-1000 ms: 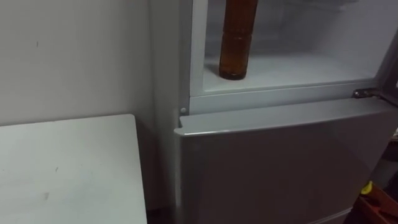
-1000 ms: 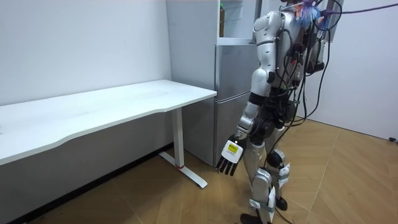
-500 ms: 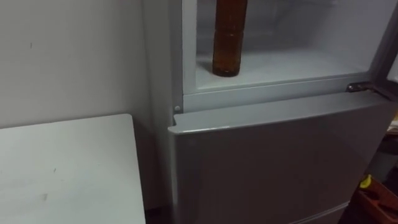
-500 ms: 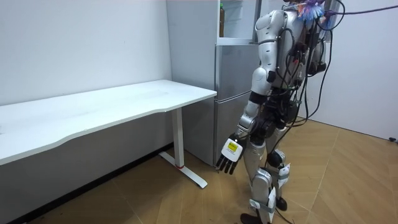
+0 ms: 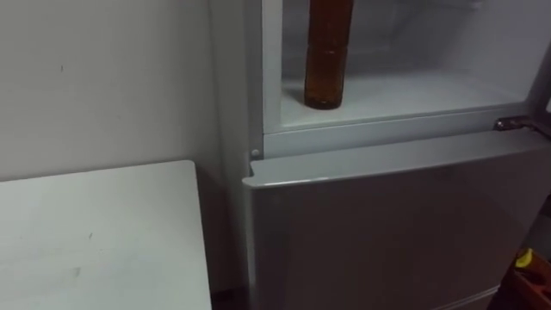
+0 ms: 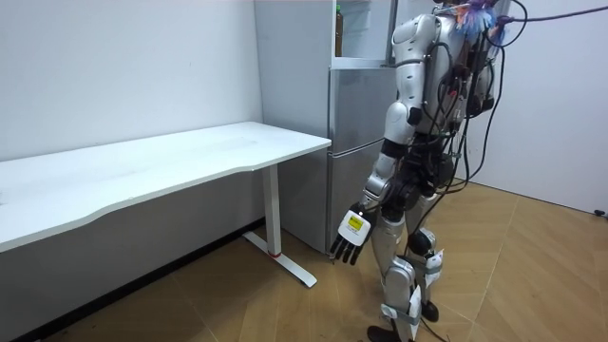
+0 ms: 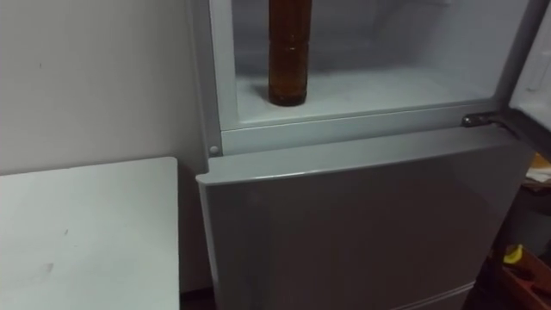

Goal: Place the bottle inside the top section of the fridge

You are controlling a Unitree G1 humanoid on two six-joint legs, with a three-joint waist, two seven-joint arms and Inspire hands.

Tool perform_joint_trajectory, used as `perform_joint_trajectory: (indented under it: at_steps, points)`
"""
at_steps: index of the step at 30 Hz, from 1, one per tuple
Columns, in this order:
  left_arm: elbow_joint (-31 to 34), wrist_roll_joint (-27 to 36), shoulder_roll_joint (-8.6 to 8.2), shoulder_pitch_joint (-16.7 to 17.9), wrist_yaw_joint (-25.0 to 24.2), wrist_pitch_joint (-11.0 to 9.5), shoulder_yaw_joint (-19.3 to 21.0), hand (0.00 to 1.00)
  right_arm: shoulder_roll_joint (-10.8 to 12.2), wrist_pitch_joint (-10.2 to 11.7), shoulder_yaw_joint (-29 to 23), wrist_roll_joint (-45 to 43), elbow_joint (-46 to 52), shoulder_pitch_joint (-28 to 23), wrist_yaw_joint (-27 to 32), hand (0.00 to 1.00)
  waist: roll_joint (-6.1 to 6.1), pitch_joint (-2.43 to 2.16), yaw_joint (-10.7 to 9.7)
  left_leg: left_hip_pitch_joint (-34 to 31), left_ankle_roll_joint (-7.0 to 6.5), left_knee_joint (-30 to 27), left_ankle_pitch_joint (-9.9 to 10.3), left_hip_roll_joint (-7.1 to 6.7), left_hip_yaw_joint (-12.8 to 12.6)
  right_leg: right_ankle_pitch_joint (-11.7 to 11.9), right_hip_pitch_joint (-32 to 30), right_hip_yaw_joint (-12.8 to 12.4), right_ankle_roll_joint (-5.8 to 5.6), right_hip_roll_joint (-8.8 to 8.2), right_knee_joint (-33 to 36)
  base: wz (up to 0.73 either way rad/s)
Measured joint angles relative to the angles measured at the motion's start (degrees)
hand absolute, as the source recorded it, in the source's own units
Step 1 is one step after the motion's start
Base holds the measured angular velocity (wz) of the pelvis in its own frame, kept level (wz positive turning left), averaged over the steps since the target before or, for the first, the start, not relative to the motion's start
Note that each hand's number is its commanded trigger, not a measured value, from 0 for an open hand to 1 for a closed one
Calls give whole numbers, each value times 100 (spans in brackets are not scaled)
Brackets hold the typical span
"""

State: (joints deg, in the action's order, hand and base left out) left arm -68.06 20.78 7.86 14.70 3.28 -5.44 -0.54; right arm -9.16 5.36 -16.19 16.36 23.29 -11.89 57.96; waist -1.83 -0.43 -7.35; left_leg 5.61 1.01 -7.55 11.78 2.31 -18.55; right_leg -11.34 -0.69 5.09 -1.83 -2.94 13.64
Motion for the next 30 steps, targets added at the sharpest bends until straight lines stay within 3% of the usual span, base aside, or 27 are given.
perform_joint_trajectory:
  at_steps: [5,18,30]
  points:
    - [-74,-4,-3,-86,6,-44,-86,0,7,125,200,-59,37,0,-67,0,31,10,77,-2,0,1,0,0,-1,1,-31,-2,2,3,0,0]
    - [-145,-3,-36,-154,-18,-120,-96,0,7,127,547,-109,147,0,-579,0,65,19,273,-30,0,6,0,1,7,3,-35,9,2,5,-3,0]
    - [-170,-4,-19,-170,-136,-135,-82,0,7,90,938,-280,171,0,-1229,0,33,39,302,-51,0,6,0,1,33,2,-35,22,1,5,-23,0]
